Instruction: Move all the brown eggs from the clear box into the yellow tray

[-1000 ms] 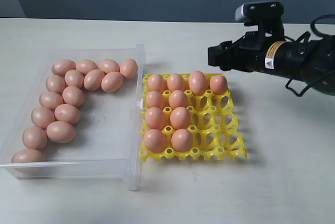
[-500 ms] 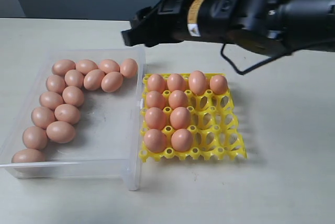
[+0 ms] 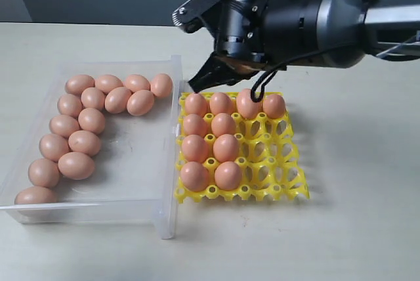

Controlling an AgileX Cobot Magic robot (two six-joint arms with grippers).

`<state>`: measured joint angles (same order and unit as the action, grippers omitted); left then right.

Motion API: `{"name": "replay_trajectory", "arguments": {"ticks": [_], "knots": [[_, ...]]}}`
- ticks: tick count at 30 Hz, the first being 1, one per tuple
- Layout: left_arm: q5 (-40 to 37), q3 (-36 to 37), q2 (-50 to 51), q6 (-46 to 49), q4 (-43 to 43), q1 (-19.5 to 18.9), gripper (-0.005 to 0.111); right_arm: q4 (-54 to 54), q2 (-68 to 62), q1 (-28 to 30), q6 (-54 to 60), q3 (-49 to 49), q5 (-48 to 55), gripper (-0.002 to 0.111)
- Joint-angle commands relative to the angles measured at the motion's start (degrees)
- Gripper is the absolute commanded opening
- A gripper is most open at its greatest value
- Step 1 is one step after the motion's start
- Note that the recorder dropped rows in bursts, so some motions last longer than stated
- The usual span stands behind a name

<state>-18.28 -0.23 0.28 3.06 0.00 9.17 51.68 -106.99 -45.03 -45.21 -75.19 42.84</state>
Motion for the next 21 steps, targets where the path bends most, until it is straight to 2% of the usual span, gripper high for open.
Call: {"name": "replay_trajectory", "arguments": {"ticks": [1,3,13,21], "knots": [[0.6,0.2,-0.3,0.0,0.0,0.1,0.000,1.3,-0.8,4.3,-2.8,0.0,-2.1,0.008],[0.6,0.2,-0.3,0.0,0.0,0.1,0.000,0.4,-2.1,6.0,-2.8,0.0,-4.6,-0.001],[0.6,0.2,-0.3,0.0,0.0,0.1,0.000,-0.2,-6.8,7.1,-0.2,0.0,-10.5,-0.001],[0.6,0.2,-0.3,0.0,0.0,0.1,0.000,-0.1,-8.0,7.4,2.2,0.0,-7.8,-0.001]]}}
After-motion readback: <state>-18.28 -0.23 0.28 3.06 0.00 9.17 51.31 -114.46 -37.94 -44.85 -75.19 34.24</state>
